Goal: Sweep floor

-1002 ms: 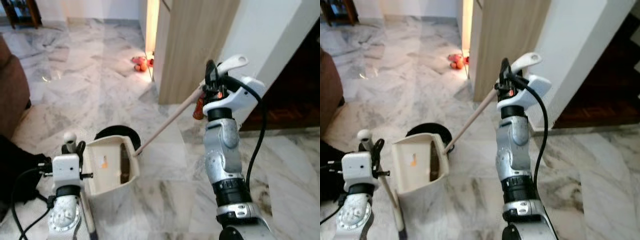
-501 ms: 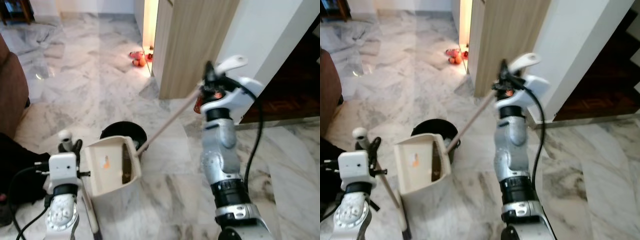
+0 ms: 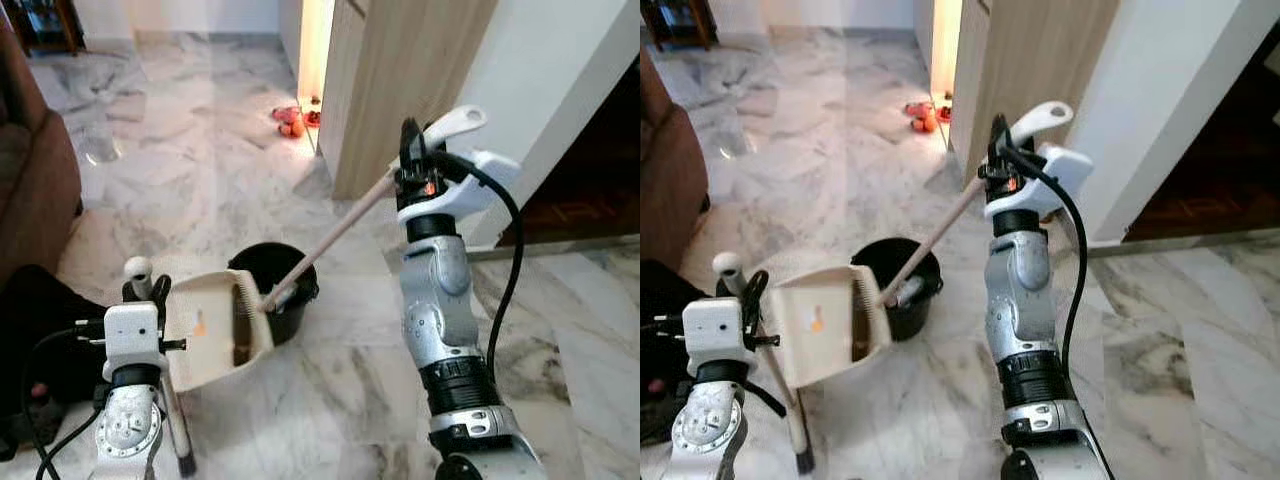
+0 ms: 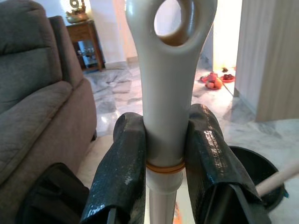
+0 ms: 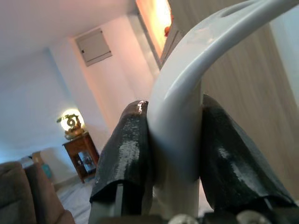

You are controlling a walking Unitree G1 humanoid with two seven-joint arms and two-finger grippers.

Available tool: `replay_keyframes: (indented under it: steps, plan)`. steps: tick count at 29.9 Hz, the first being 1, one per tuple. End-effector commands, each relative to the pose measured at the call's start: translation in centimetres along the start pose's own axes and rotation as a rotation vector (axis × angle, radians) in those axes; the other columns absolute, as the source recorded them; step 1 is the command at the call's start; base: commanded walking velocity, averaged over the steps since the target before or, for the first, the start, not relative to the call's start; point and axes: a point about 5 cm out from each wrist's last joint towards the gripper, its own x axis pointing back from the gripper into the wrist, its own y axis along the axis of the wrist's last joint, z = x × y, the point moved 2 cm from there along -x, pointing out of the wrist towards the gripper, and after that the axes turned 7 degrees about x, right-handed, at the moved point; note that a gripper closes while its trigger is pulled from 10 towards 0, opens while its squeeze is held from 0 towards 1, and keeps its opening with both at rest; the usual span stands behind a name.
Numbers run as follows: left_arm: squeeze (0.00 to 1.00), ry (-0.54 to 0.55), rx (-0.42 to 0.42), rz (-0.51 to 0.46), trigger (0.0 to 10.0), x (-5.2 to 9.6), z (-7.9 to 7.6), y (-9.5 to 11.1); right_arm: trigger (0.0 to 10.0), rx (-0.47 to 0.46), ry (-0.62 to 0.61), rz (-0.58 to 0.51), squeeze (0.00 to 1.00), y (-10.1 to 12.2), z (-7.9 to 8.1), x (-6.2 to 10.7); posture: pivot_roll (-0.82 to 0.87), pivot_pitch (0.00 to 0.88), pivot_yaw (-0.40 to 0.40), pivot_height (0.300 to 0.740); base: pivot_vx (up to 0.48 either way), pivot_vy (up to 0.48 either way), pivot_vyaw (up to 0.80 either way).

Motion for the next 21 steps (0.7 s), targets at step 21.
replay_keyframes:
  steps: [21]
  plan:
    - [0.0, 0.093, -0.047, -0.098, 10.0, 0.2, 1.6, 1.8, 10.0, -0.007, 0.005, -0.094, 0.0, 2.2, 0.5, -0.8, 0.14, 0.096, -0.083, 0.74, 0.2, 0.0, 0.0]
